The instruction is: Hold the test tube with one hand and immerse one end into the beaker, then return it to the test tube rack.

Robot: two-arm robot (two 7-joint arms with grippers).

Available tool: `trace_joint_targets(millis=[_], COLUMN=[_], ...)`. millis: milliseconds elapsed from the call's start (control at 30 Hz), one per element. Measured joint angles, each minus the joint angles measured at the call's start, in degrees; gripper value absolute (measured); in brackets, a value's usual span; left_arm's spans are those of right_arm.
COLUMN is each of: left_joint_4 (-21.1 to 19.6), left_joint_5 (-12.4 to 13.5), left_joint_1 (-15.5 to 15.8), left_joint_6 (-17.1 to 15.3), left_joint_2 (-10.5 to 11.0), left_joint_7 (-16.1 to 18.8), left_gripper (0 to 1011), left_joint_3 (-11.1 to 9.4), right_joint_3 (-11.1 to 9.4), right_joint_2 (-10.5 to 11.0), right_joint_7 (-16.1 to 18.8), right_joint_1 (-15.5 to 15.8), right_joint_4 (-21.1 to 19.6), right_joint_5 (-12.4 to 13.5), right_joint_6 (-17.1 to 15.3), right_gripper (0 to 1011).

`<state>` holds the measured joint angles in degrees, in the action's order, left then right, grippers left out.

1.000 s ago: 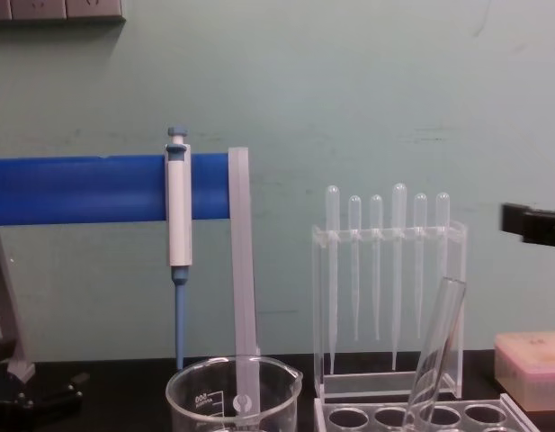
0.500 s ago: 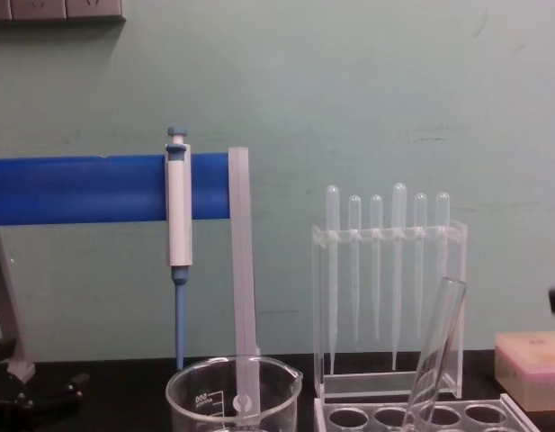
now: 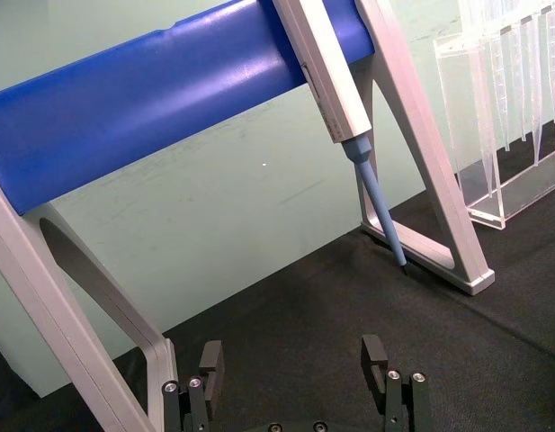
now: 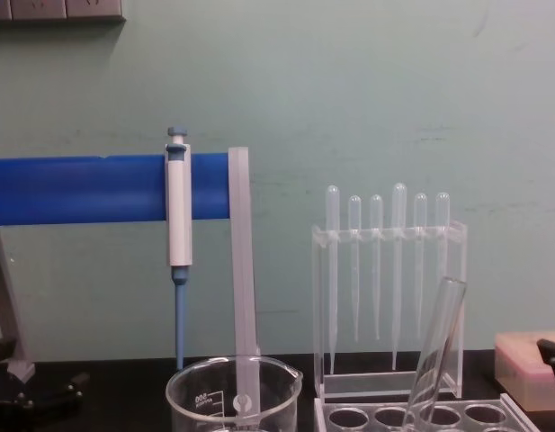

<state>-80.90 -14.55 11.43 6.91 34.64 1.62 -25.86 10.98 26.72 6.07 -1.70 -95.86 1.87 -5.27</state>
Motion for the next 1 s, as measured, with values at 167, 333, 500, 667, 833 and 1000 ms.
trace_joint_targets(millis=[167, 333, 500, 667, 833, 1000], left_joint_4=[0.0, 0.0, 0.0, 0.0, 0.0, 0.0], left_joint_5=[0.0, 0.0, 0.0, 0.0, 0.0, 0.0], left_joint_1=[0.0, 0.0, 0.0, 0.0, 0.0, 0.0], left_joint_6=[0.0, 0.0, 0.0, 0.0, 0.0, 0.0], left_joint_2=[0.0, 0.0, 0.0, 0.0, 0.0, 0.0], left_joint_7=[0.0, 0.0, 0.0, 0.0, 0.0, 0.0], left_gripper=[1000, 1000, 1000, 1000, 1000, 1000], left_joint_3=[0.0, 0.0, 0.0, 0.0, 0.0, 0.0], right_joint_3=[0.43, 0.62, 0.53, 0.44, 0.41, 0.4], right_joint_2=[-0.38, -0.81, -1.23, -1.55, -1.48, -1.43], right_joint_7=[-0.37, -0.47, -0.6, -0.6, -0.59, -0.57], right_joint_1=[-0.22, -0.36, -0.38, -0.46, -0.46, -0.45], right_joint_4=[1.16, 2.16, 2.52, 2.6, 2.6, 2.6], right_joint_5=[-2.24, -4.29, -5.74, -6.61, -6.46, -6.38], right_joint_6=[0.52, 0.84, 0.84, 0.58, 0.57, 0.57], right_gripper=[1000, 1000, 1000, 1000, 1000, 1000])
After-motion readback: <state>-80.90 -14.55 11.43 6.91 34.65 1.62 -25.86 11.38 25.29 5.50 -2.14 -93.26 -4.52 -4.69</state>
